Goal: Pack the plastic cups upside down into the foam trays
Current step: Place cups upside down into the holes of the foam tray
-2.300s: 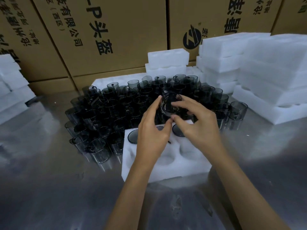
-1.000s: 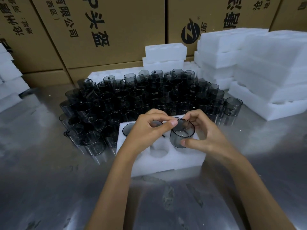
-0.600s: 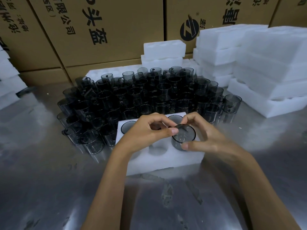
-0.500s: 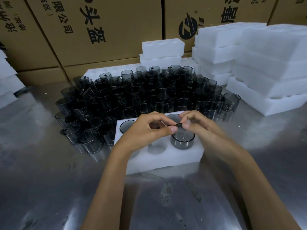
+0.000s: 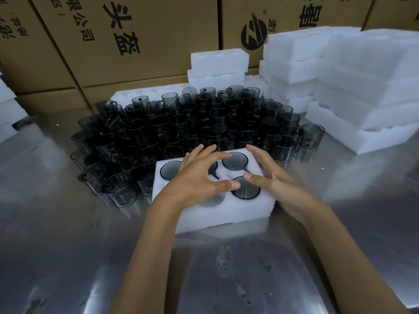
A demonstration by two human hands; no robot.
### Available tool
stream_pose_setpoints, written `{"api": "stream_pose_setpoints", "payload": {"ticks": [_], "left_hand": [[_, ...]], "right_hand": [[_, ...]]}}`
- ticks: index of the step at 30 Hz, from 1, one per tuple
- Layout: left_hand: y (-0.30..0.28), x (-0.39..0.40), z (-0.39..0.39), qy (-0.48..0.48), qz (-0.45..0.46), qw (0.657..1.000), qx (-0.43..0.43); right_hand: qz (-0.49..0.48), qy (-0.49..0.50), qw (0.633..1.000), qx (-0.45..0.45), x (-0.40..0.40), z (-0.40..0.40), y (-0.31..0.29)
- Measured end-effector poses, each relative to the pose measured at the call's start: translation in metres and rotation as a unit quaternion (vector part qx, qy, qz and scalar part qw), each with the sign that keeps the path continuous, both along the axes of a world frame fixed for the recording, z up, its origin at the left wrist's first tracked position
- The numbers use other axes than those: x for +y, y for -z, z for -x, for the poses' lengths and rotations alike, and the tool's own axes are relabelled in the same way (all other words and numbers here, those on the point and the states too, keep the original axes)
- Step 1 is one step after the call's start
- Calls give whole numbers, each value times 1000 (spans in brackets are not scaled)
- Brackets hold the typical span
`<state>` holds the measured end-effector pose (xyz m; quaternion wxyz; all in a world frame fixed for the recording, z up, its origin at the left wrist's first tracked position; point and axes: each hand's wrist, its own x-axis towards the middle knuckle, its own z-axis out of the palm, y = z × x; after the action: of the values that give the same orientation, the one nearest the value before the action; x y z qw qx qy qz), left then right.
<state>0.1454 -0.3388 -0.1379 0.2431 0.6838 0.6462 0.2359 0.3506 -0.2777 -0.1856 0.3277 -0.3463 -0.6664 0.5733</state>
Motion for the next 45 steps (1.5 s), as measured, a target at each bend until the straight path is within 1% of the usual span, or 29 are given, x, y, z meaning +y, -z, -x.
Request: {"api": "stream_pose_setpoints", "payload": {"ticks": [5,7,8,9,11,12,13,14,16,18,21,25,28,30,36,39,41,44,45], "left_hand": [[2,2,0,3,1,1000,-14],[4,2,1,-19,-14,996,-81],[3,3,3,-47,-43,991,-122],[2,3,7,-88,-89,983,-135],[1,7,24,-173,-195,963,-76],[0,10,34,-199,-230,951,-46],[-1,14,45,-220,-244,944,-23],[0,20,55,-239,-237,942,-10],[2,31,71,-263,-189,946,-8],[8,39,80,-256,-151,955,-15],[15,46,85,-250,-173,953,-9],[16,52,89,-275,-211,938,-3],[18,56,90,-310,-211,927,24],[17,57,90,-320,-216,922,26],[15,50,88,-320,-219,921,-42],[11,44,88,-303,-236,919,-85],[5,38,88,-286,-252,918,-112],[-8,28,86,-243,-274,915,-169],[-13,24,83,-226,-279,914,-190]], "right_hand": [[20,3,1000,20,0,1,1],[32,27,998,38,-2,3,1],[48,42,996,61,-3,3,1],[70,56,992,92,-2,4,1],[112,85,980,143,-2,4,0],[125,102,974,157,-1,5,-1],[135,119,969,168,0,5,-1],[143,136,964,179,1,6,-1],[153,164,956,190,3,8,0],[151,187,952,190,5,9,1],[128,210,953,177,10,13,3],[61,242,962,114,15,23,5],[50,254,960,104,18,25,7],[54,251,960,112,18,25,8],[72,243,960,120,15,23,5],[80,235,961,122,14,21,4],[50,236,964,115,13,20,1],[-112,263,956,62,13,22,-10],[-153,257,952,60,12,24,-17]]}}
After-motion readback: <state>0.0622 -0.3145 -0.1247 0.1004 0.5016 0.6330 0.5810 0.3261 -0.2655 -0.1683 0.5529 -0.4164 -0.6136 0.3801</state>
